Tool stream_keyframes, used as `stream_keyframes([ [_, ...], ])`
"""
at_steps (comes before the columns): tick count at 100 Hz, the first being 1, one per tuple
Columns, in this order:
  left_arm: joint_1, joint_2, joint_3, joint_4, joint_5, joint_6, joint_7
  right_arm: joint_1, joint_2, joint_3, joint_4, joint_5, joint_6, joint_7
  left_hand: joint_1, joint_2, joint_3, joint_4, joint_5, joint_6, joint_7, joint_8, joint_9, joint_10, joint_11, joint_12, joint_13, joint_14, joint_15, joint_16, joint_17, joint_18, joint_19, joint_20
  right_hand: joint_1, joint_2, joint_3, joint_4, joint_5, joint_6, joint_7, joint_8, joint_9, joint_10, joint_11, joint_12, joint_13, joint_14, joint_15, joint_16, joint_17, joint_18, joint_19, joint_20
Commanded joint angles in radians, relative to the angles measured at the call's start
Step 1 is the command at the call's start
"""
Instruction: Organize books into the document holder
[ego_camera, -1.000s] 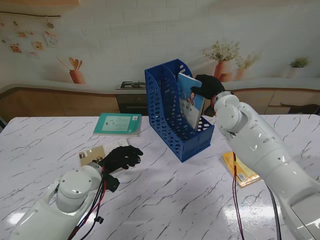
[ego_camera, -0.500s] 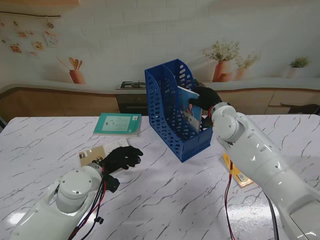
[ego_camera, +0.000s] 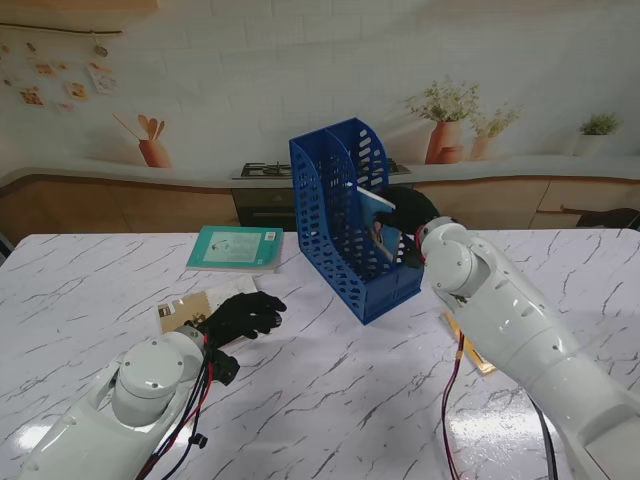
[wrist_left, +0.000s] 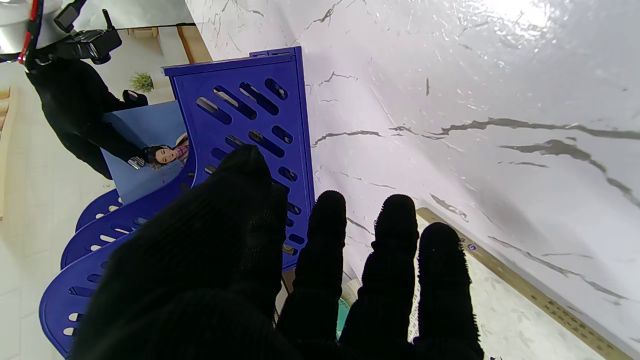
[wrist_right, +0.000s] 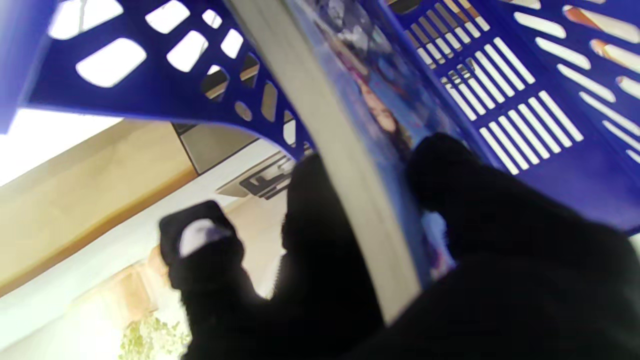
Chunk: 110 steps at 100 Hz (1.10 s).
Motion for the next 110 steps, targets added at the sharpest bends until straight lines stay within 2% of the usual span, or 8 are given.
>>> stream_keyframes([
  [1, 0.004, -0.005, 0.003, 0.002, -0.005, -0.027, -0.008, -0.012, -0.003, -0.002, -0.011, -0.002, -0.002, 0.004, 0.009, 0.011, -0.018, 0.018, 0.001, 0.000, 0.006, 0.003, 0.000, -0.025, 0.006, -0.008, -0.024, -0.018, -0.007, -0.002, -0.011, -0.010, -0.032, -0.008, 0.035, 0.058, 0.091, 0.061, -0.038, -0.198, 0.052, -0.104, -0.043, -0.020, -0.065, -0.024, -0.045, -0.010, -0.102, -0.061, -0.050, -0.334, -0.006, 0.033],
  [12, 0.004, -0.005, 0.003, 0.002, -0.005, -0.026, -0.009, -0.020, -0.002, 0.005, -0.021, -0.012, -0.009, -0.006, 0.007, 0.016, -0.019, 0.019, -0.002, 0.003, 0.004, 0.003, -0.004, -0.022, 0.004, -0.008, -0.026, -0.020, -0.007, -0.002, -0.012, -0.011, -0.033, -0.009, -0.037, 0.015, 0.006, 0.054, -0.064, -0.158, -0.029, -0.216, -0.086, -0.007, -0.161, -0.122, -0.104, 0.026, -0.254, -0.128, -0.124, -0.308, -0.052, 0.048],
  [14, 0.004, -0.005, 0.003, 0.002, -0.005, -0.025, -0.009, -0.022, -0.002, 0.007, -0.023, -0.015, -0.010, -0.010, 0.006, 0.017, -0.019, 0.019, -0.003, 0.003, 0.003, 0.002, -0.005, -0.021, 0.004, -0.009, -0.026, -0.020, -0.008, -0.002, -0.013, -0.011, -0.034, -0.009, -0.067, 0.011, -0.019, 0.056, -0.058, -0.138, -0.079, -0.249, -0.103, -0.002, -0.184, -0.193, -0.123, 0.040, -0.309, -0.153, -0.148, -0.299, -0.070, 0.060],
  [21, 0.003, -0.005, 0.003, 0.002, -0.007, -0.024, -0.010, -0.031, 0.003, 0.014, -0.042, -0.024, -0.007, -0.010, 0.002, 0.021, -0.019, 0.023, -0.006, 0.006, 0.000, 0.001, -0.008, -0.014, 0.002, -0.010, -0.030, -0.019, -0.010, -0.003, -0.015, -0.013, -0.038, -0.011, -0.122, 0.047, -0.065, 0.081, -0.025, -0.100, -0.240, -0.241, -0.132, 0.009, -0.243, -0.272, -0.165, 0.063, -0.431, -0.208, -0.220, -0.265, -0.146, 0.061],
  [25, 0.003, -0.004, 0.003, 0.002, -0.007, -0.024, -0.010, -0.036, 0.004, 0.019, -0.052, -0.032, -0.004, -0.013, 0.001, 0.022, -0.020, 0.024, -0.007, 0.007, -0.002, 0.000, -0.008, -0.015, 0.002, -0.010, -0.031, -0.020, -0.011, -0.004, -0.018, -0.014, -0.041, -0.012, -0.178, 0.081, -0.098, 0.140, 0.008, -0.073, -0.392, -0.184, -0.152, 0.018, -0.285, -0.309, -0.198, 0.078, -0.533, -0.255, -0.284, -0.231, -0.227, 0.047],
  [44, 0.000, -0.004, 0.005, 0.005, 0.003, -0.026, -0.007, -0.080, 0.009, 0.060, -0.124, -0.047, 0.021, -0.036, -0.002, 0.018, -0.019, 0.026, -0.005, 0.006, -0.004, -0.001, 0.005, -0.038, 0.007, -0.009, -0.027, -0.020, -0.014, -0.007, -0.018, -0.014, -0.045, -0.015, -0.280, 0.094, -0.223, 0.135, -0.029, -0.035, -0.550, -0.225, -0.195, 0.034, -0.372, -0.362, -0.260, 0.120, -0.733, -0.330, -0.397, -0.163, -0.374, -0.001],
  [84, 0.007, 0.000, -0.004, 0.000, 0.013, -0.027, -0.018, -0.257, 0.051, 0.213, -0.384, -0.128, 0.072, -0.004, -0.022, 0.021, -0.028, 0.023, -0.005, 0.002, -0.012, -0.006, -0.004, -0.033, 0.000, -0.012, -0.034, -0.025, -0.025, -0.015, -0.028, -0.015, -0.059, -0.023, -0.276, 0.103, -0.334, 0.139, -0.035, -0.050, -0.591, -0.274, -0.201, 0.024, -0.483, -0.427, -0.357, 0.132, -0.975, -0.422, -0.628, -0.135, -0.657, -0.133],
  [110, 0.008, 0.002, -0.007, 0.005, 0.008, -0.046, -0.024, -0.456, 0.057, 0.320, -0.541, -0.156, 0.055, -0.058, -0.032, 0.027, -0.042, 0.021, -0.014, 0.004, -0.020, -0.008, -0.024, -0.020, -0.011, -0.015, -0.059, -0.029, -0.044, -0.024, -0.049, -0.011, -0.087, -0.037, -0.256, 0.092, -0.356, 0.141, 0.076, -0.056, -0.487, -0.214, -0.129, 0.022, -0.345, -0.300, -0.285, 0.142, -0.905, -0.367, -0.613, -0.124, -0.650, -0.134],
])
